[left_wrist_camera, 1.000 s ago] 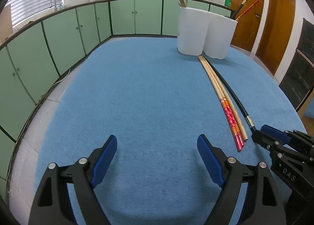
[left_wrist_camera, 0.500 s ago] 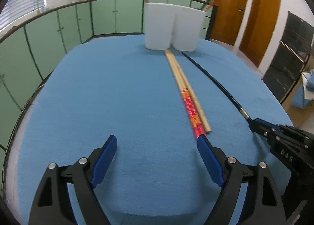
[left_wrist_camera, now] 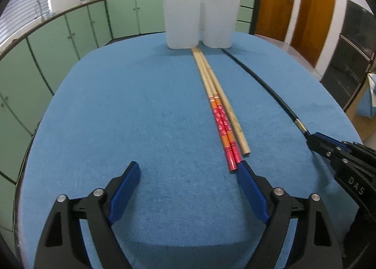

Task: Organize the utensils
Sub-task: 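Grasp a red-patterned chopstick with the left tool while the right tool holds the black one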

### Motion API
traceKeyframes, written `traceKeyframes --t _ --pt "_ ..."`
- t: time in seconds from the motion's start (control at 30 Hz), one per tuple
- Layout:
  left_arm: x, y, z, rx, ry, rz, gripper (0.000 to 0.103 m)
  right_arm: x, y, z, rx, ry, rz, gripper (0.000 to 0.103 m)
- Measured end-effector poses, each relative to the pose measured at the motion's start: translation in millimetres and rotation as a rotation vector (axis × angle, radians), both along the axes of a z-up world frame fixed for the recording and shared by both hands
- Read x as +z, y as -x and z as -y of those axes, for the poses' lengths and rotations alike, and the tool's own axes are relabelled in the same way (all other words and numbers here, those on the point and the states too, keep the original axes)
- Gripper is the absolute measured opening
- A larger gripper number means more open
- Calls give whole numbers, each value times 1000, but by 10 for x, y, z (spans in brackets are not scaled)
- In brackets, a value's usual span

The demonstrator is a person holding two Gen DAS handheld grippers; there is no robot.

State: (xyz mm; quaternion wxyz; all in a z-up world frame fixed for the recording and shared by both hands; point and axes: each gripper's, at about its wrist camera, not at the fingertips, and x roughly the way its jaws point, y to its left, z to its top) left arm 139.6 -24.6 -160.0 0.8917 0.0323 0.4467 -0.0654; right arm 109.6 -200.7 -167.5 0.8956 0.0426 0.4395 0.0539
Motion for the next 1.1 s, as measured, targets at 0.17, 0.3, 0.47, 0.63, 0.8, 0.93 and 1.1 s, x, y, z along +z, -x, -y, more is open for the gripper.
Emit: traceKeyframes --t 0.17,0.3,0.47,0.63,0.8,0.93,1.1 --pt "3 4 -211 89 16 3 83 -3 5 24 3 -9 -1 9" --pt "16 3 -247 88 22 7 82 -1 7 1 18 -7 1 12" --pt "25 23 -188 59 35 13 73 -6 8 -5 42 -15 -3 19" --pt "42 18 -133 28 46 22 45 -11 -3 -5 68 -12 -4 17" --pt "41 13 -93 3 83 18 6 -15 -1 21 70 -29 -6 6" --pt "54 27 -72 -4 95 22 6 5 11 46 71 -44 -2 6" --pt "180 108 -75 -12 95 52 6 115 56 82 77 -46 24 6"
